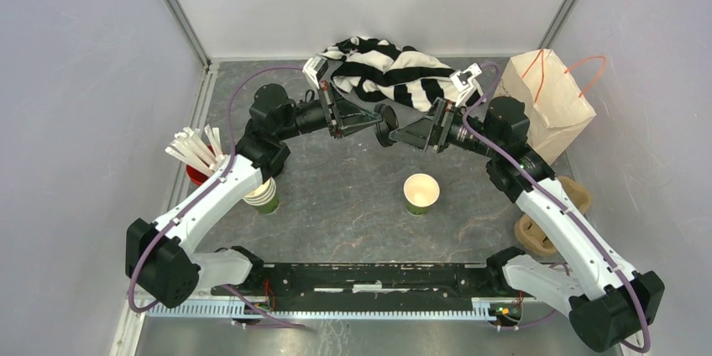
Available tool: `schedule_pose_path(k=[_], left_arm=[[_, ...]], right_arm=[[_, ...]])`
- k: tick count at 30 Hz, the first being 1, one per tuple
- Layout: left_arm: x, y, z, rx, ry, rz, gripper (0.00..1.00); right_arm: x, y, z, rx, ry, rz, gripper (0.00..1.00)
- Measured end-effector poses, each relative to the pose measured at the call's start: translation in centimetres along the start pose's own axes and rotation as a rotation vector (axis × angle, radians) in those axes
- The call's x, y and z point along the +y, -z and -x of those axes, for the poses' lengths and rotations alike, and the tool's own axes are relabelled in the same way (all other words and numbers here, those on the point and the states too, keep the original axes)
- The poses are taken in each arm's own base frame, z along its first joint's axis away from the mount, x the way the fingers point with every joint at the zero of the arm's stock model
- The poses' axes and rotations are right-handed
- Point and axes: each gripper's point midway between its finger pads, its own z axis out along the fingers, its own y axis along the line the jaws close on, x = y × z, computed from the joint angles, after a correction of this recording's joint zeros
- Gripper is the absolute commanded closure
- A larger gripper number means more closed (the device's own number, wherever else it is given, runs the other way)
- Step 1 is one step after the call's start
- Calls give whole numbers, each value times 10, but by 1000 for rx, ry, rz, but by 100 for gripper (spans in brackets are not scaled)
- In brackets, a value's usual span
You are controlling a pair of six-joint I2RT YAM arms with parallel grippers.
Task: Pack the takeout coffee
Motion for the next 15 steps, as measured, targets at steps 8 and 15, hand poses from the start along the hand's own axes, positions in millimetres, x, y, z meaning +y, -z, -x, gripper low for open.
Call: schedule_pose_path(k=[8,15], left_arm=[[-2,-6,-14,38,6,-9,98],[3,-10,-18,55,20,3,98]], right_arm=[[4,-3,3,-2,12,29,2],[1,-3,3,-5,34,18,7]])
